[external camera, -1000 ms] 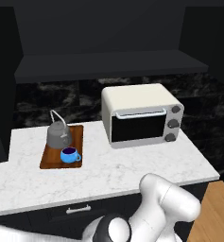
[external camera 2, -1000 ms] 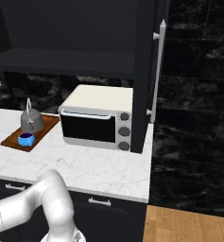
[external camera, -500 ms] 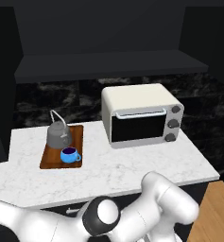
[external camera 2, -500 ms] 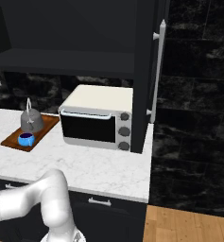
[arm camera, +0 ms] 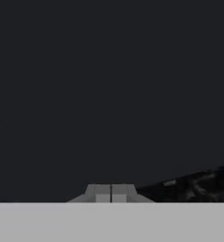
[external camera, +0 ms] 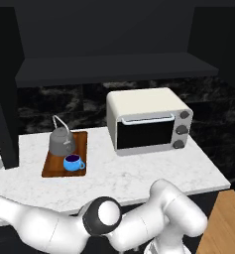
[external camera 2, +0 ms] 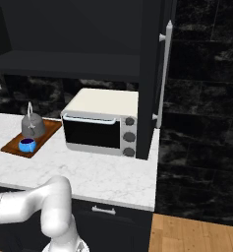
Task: Pick the kettle from the counter and place it on the tray. Then pick the mug from the cabinet and place it on the tray. Then close the cabinet doors.
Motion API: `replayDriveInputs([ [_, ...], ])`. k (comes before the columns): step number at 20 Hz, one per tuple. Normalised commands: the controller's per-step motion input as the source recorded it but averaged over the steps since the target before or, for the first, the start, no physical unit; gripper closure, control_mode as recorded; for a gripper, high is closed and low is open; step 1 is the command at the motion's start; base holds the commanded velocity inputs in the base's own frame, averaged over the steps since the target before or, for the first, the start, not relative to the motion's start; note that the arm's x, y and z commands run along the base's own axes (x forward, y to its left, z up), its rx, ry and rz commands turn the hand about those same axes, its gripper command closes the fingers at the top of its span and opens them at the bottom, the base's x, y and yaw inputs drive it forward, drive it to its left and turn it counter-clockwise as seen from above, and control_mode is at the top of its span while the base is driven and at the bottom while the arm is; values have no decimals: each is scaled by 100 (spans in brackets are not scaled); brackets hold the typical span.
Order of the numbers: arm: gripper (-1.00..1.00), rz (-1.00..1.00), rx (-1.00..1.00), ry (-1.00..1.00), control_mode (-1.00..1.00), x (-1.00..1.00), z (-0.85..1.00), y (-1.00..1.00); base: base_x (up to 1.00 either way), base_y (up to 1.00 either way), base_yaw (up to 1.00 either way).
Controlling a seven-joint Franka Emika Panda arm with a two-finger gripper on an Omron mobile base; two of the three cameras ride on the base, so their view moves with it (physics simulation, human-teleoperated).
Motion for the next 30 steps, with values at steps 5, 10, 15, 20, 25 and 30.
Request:
replayDriveInputs([
  [5, 100, 0, 4, -11, -100, 0, 31, -99, 0, 0, 0],
  [10, 100, 0, 3, 0, -100, 22, 16, -100, 0, 0, 0],
  [15, 100, 4, 3, 0, -100, 84, 0, -100, 0, 0, 0],
  [20, 100, 17, 1, 0, -100, 99, 4, -85, 0, 0, 0],
  [25, 100, 21, 0, -11, -100, 62, 23, -53, 0, 0, 0],
  [30, 100, 23, 0, -10, -100, 0, 91, -49, 0, 0, 0],
])
